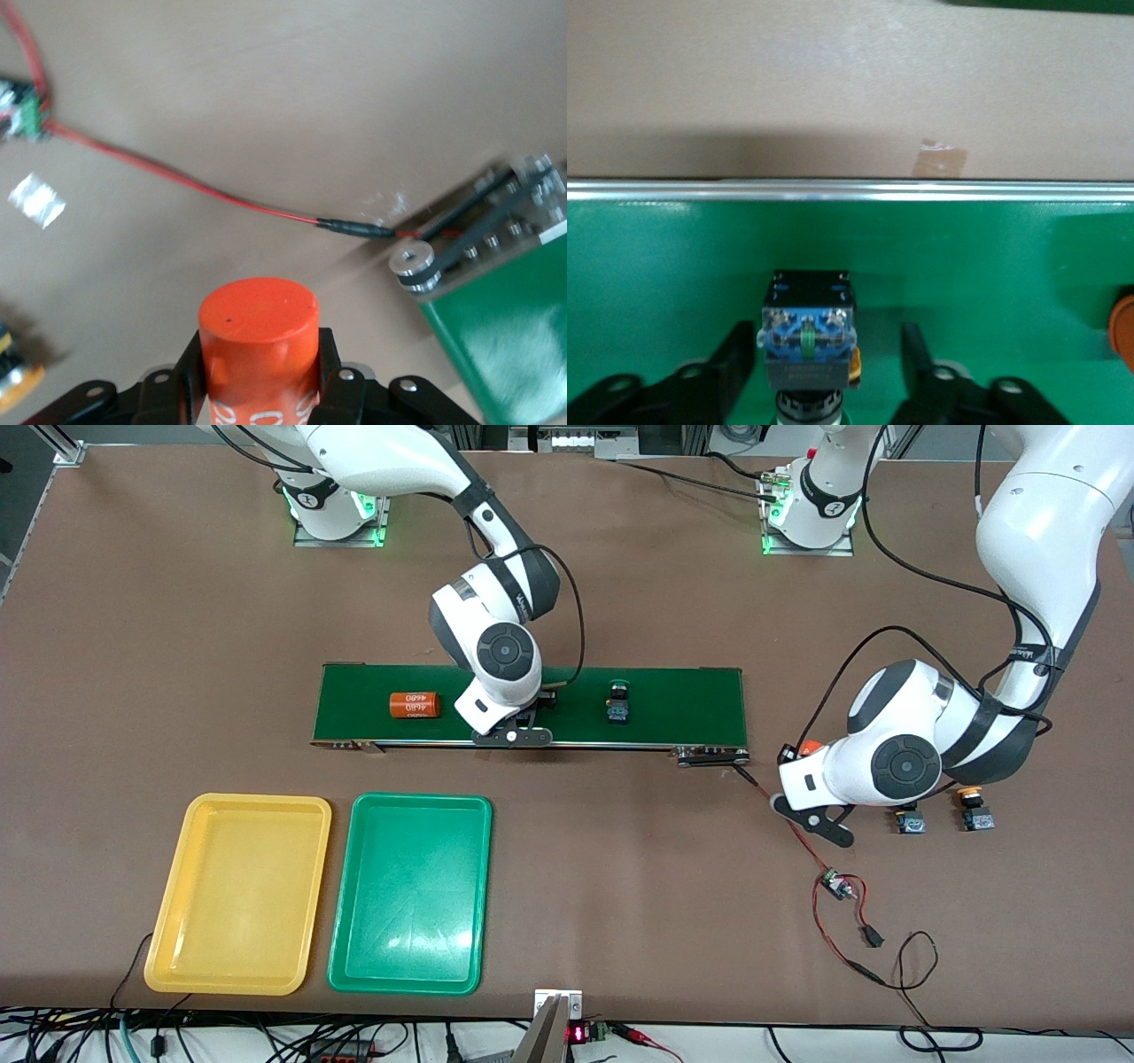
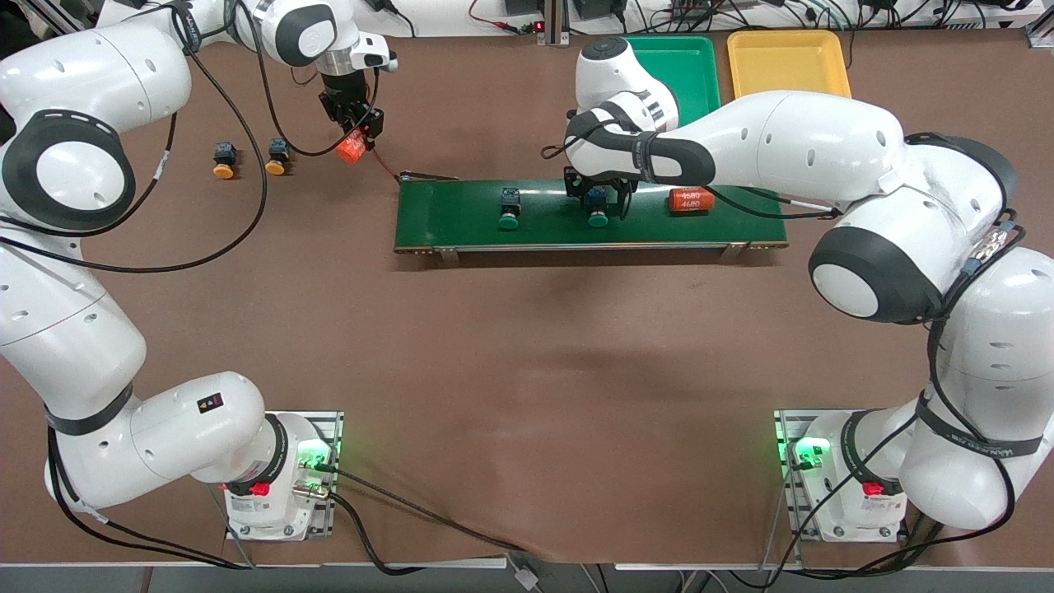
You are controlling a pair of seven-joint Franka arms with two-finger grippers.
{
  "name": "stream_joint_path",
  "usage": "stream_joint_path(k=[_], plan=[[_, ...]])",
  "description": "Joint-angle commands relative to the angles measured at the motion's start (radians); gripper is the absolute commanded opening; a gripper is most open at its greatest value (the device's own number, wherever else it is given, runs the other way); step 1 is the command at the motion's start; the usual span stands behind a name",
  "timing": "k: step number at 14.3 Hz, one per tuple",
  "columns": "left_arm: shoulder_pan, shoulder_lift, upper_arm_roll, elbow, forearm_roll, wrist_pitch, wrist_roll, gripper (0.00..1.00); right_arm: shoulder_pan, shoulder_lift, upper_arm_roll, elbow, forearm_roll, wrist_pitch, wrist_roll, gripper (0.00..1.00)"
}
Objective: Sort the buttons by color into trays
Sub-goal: 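Lift a green button with the right gripper while the left gripper carries the cylinder, then drop the button into the green tray while the left gripper places the cylinder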
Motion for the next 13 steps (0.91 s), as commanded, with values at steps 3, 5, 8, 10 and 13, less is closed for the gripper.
stream_joint_path(k=[3,5,8,10,13], plan=[[0.011,-0.004,-0.026,-0.008,0.011,0.009,0.374,0.14,-0.005,-0.035,-0.007,0.005,0.014,0.002,0.110,0.05],[0.018,-0.005,-0.032,-0.009,0.011,0.008,0.475,0.13,-0.005,-0.043,-0.033,0.050,0.010,-0.002,0.140,0.02],[0.020,-0.005,-0.033,-0.014,0.010,0.006,0.589,0.12,-0.014,-0.050,-0.109,0.071,0.008,-0.004,0.134,0.02],[0.012,-0.005,-0.061,-0.022,0.010,0.000,0.660,0.10,-0.030,-0.050,-0.142,0.071,0.008,-0.004,0.127,0.01],[-0.034,0.005,-0.072,-0.035,0.010,0.006,0.764,0.10,-0.085,-0.037,-0.152,0.120,0.011,0.001,0.093,0.00]])
